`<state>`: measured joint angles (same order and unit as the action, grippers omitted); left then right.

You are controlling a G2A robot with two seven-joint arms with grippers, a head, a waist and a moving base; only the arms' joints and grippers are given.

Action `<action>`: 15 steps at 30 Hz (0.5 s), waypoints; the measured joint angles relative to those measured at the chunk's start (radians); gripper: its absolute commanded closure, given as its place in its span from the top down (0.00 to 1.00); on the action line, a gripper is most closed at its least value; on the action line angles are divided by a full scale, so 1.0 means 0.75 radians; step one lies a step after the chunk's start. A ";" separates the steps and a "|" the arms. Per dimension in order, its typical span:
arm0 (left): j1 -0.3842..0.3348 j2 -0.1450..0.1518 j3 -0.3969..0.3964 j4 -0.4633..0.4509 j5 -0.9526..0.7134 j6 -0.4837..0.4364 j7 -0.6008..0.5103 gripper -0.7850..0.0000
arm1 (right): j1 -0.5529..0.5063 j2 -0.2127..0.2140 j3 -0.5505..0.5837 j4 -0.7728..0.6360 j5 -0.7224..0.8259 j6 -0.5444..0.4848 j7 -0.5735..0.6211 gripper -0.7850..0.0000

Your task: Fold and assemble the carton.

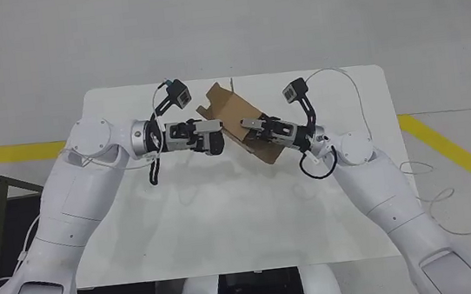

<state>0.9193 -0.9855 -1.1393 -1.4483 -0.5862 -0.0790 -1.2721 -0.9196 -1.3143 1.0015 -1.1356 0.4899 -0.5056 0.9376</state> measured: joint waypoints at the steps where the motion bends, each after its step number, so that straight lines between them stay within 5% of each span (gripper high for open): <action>1: 0.001 0.001 -0.004 0.008 -0.001 0.002 -0.002 1.00 | 0.000 0.002 0.004 -0.002 -0.003 0.004 0.007 0.00; 15: 0.044 0.032 -0.163 0.134 0.006 -0.042 0.022 1.00 | -0.027 0.044 0.093 -0.054 0.062 0.156 0.301 0.00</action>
<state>0.9521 -0.9614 -1.2618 -1.3478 -0.5814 -0.1102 -1.2556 -0.9396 -1.2812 1.0709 -1.1761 0.5364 -0.3888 1.1631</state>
